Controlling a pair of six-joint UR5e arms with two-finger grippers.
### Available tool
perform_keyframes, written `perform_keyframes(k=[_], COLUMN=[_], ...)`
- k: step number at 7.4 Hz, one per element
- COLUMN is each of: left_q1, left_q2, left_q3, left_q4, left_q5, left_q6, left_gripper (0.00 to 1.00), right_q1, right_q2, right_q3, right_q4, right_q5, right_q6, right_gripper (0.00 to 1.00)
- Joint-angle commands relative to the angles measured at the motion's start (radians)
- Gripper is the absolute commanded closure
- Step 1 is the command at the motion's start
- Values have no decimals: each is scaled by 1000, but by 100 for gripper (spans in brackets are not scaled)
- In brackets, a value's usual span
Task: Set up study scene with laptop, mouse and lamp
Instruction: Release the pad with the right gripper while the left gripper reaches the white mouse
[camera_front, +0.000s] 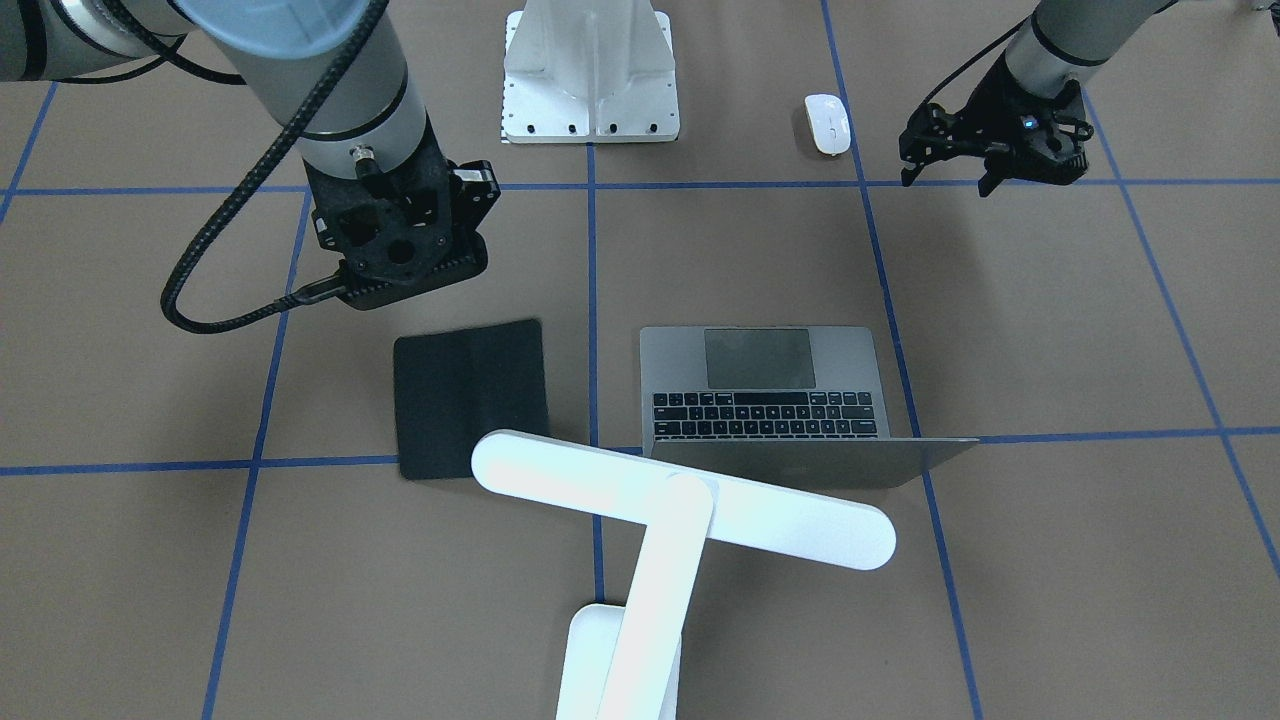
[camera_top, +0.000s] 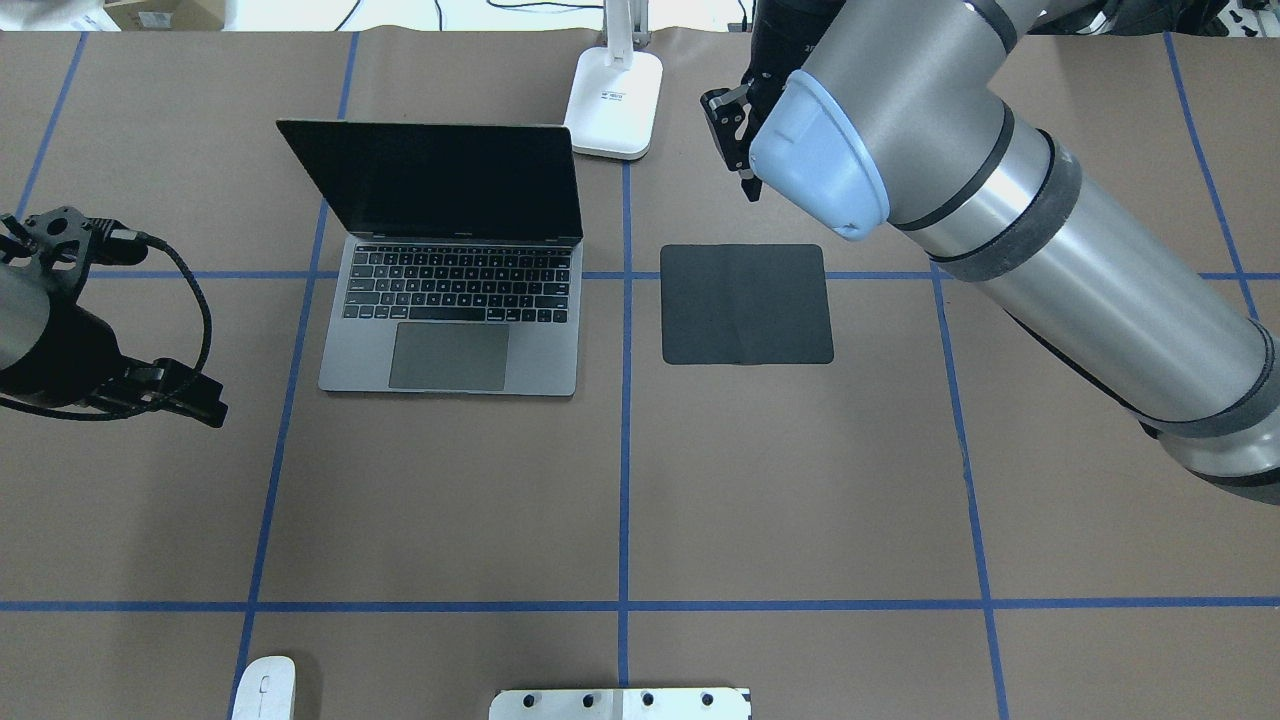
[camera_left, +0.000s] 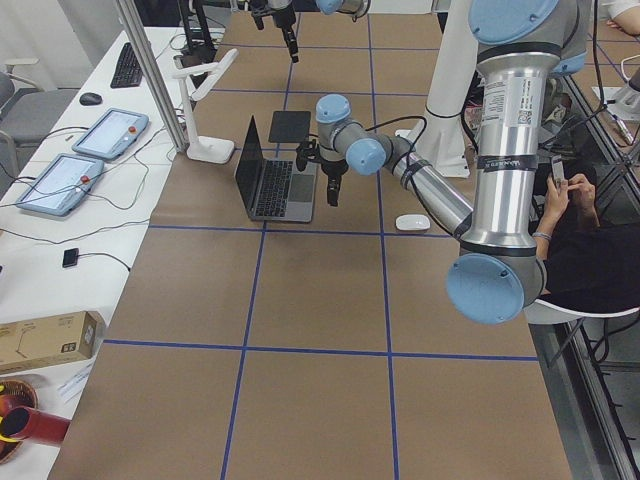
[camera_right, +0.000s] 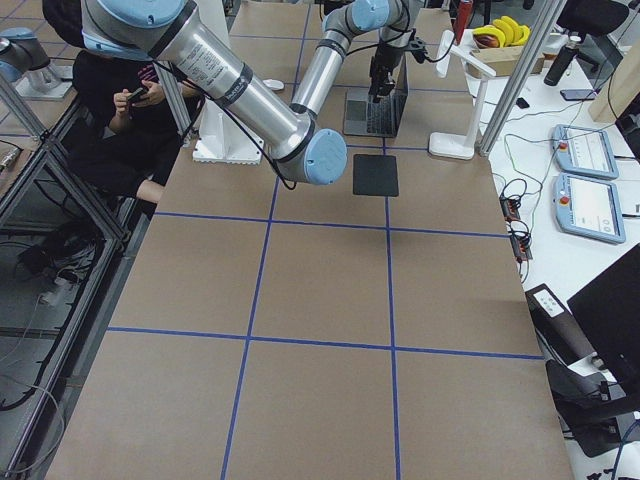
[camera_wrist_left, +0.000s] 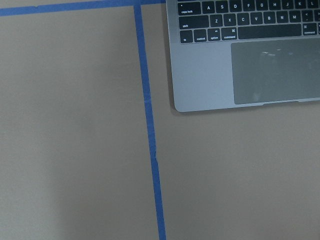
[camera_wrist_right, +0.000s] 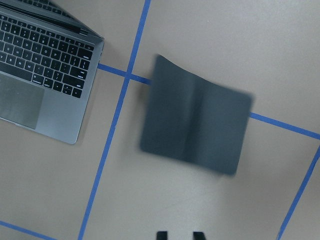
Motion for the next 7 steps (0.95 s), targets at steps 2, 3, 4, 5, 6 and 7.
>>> perform_keyframes(k=[2,3,4,5,6,7], left_q1=[17,47,78,131,167,204], left_q2=[3,22,48,72,75,78], left_q3=[1,1,1,4,16,12], left_q4=[0,0,-12,-27,-28,-31], left_q5=[9,14,15,15,17,17], left_q6=[-58,-83,-83,-84,-86,-144], left_gripper=[1,1,1,1,1,1], right_q1=[0,0,2,15,25,25], right_q2=[-33,-97,-171,-212,-217,-230], right_q3=[41,105,136,131,133,139], right_q4=[6,20,96,139,140,140], right_q5=[-10,-10,-13,-4,4,0], right_q6=[-4,-15,-56,-66,-66,-66], right_gripper=[0,0,0,0,0,0])
